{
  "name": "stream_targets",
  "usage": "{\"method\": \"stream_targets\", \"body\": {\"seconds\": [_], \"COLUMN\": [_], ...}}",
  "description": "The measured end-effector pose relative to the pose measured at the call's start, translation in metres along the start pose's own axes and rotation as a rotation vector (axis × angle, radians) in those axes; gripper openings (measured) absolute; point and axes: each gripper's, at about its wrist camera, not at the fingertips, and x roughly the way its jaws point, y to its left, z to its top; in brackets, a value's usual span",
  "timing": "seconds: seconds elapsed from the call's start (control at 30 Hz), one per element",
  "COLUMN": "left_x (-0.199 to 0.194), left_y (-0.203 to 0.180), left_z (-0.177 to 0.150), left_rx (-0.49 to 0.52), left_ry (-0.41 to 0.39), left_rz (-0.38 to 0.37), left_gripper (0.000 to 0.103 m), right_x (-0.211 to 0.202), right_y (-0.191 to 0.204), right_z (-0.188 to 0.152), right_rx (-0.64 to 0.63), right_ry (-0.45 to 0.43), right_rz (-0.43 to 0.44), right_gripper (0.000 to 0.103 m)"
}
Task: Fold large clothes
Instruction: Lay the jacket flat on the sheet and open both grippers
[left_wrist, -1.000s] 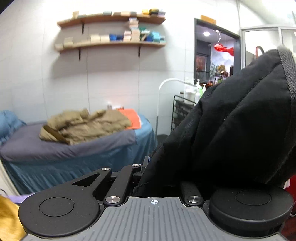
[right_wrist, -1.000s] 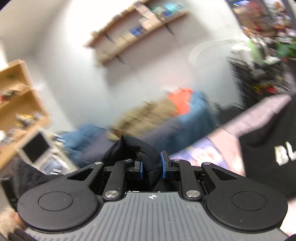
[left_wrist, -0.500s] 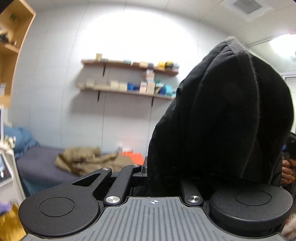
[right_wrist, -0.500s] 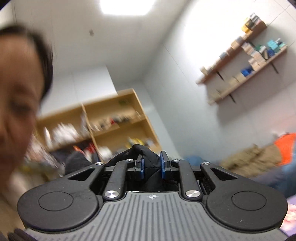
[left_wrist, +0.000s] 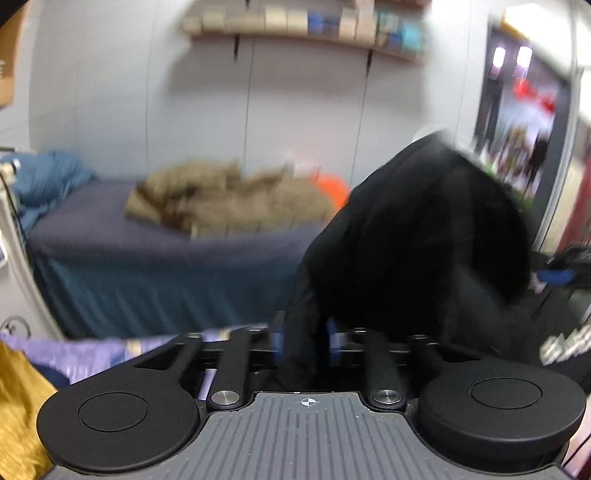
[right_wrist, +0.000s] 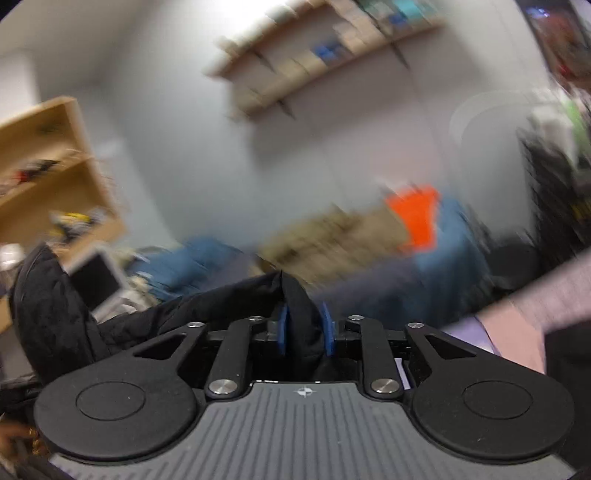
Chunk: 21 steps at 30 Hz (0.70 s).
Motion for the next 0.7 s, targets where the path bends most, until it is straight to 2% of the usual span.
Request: {"method": "stream_targets", "body": {"seconds": [0.03, 0.07, 0.13, 0.2, 0.23, 0.3, 0.37, 0.4, 0.53, 0.7], "left_x": [0.016, 0.028, 0.036, 0.045, 0.050, 0.055, 0.041, 0.024, 0.000, -0.028], "left_y": [-0.003, -0.004, -0.001, 0.000, 0.005, 0.021, 0.036, 0.041, 0.071, 0.077], "left_z": [-0.010, -0.020, -0.043, -0.063, -0.068, -0.080, -0.097, -0.106, -0.132, -0.157], "left_rx": [-0.005, -0.023, -0.030, -0.009, -0.002, -0.028, -0.084, -0.114, -0.233, -0.324], "left_ry": [0.039, 0.068, 0.096, 0.162, 0.192, 0.236, 0.269, 0.279, 0.310, 0.356], "left_rz": [0.011, 0.010, -0.021, 0.002, 0.018, 0.047, 0.068, 0.081, 0.148, 0.195], "left_gripper": [0.101, 0.103, 0.103, 0.103, 0.103, 0.103, 0.103, 0.103, 0.103, 0.103], "right_x": [0.018, 0.027, 0.045, 0.049, 0.047, 0.038, 0.019, 0.013, -0.018, -0.044], "right_y": [-0.006, -0.009, -0.012, -0.025, -0.028, -0.045, -0.062, -0.074, -0.107, -0.124], "right_z": [-0.014, -0.031, -0.055, -0.077, -0.088, -0.109, -0.131, -0.139, -0.168, -0.193], "right_rx": [-0.016, -0.049, -0.070, -0.069, -0.066, -0.057, -0.053, -0.048, 0.014, 0.084], "right_ry": [0.021, 0.038, 0.080, 0.127, 0.147, 0.179, 0.213, 0.235, 0.303, 0.326], "right_rz": [-0.055, -0.103, -0.231, -0.272, -0.292, -0.341, -0.395, -0.425, -0.533, -0.572], "right_gripper": [0.067, 0.076, 0.076, 0.078, 0.082, 0.085, 0.088, 0.088, 0.088, 0.088]}}
